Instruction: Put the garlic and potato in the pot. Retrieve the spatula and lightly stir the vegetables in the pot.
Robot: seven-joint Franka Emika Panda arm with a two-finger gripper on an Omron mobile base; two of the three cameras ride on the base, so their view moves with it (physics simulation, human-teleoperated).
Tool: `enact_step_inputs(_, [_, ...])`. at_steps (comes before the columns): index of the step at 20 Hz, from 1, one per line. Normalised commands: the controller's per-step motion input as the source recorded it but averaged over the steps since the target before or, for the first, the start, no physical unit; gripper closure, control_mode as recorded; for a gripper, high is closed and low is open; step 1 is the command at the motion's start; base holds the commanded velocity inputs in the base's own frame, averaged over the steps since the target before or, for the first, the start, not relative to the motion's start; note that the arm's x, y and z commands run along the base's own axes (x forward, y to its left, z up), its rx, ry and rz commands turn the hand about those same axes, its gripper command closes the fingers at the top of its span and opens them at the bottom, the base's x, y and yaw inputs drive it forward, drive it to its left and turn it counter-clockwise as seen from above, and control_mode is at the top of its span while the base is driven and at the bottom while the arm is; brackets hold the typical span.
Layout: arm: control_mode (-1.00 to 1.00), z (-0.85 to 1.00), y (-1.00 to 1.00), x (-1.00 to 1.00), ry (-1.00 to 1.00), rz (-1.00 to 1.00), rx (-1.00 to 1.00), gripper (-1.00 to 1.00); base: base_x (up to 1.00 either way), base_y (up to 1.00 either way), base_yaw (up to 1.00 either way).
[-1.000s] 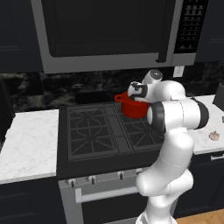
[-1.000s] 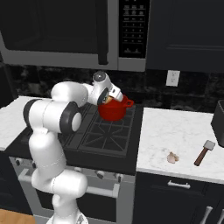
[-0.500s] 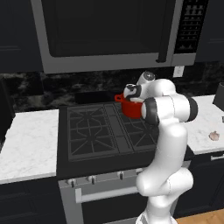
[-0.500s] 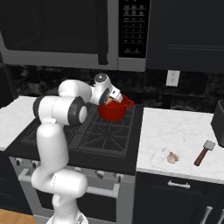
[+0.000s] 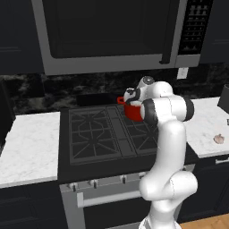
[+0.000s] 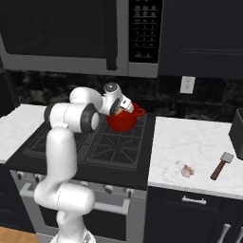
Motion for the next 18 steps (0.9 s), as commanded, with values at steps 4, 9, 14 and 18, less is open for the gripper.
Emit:
enact_step_inputs(4, [-1.00,0.00,0.00,0.34,0.08,0.00,0.00,1.00,0.00,0.00,0.00])
enact_step_inputs(9, [-1.00,-0.09,0.00,0.17,0.05,0.00,0.00,1.00,0.00,0.00,0.00])
enact_step_inputs(14, [-1.00,-0.03,0.00,-0.04,0.01,0.00,0.00,-1.00,0.00,0.00,0.00])
enact_step_inputs(18, [-1.00,0.00,0.00,-0.27,-0.02,0.00,0.00,-1.00,0.00,0.00,0.00])
